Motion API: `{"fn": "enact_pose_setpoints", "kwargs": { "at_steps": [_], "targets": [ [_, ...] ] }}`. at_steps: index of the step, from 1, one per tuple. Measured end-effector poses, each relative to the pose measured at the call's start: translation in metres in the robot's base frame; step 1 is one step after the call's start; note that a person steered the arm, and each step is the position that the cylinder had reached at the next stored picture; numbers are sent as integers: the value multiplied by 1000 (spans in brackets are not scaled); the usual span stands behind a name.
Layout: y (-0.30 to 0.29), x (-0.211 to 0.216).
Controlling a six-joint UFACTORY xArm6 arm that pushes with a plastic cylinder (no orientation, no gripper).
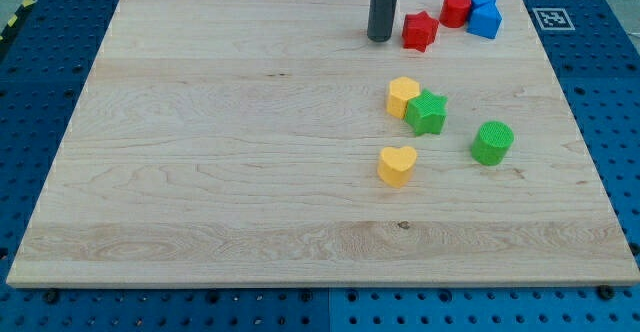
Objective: Place the red star and green circle vertical to each other
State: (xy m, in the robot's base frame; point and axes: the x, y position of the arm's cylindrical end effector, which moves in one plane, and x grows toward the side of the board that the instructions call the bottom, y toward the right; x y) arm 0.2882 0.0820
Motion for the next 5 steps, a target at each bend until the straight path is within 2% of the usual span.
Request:
{"fn": "enact_pose_setpoints", "kwargs": {
  "at_steps": [5],
  "targets": [
    [103, 0]
  ]
}}
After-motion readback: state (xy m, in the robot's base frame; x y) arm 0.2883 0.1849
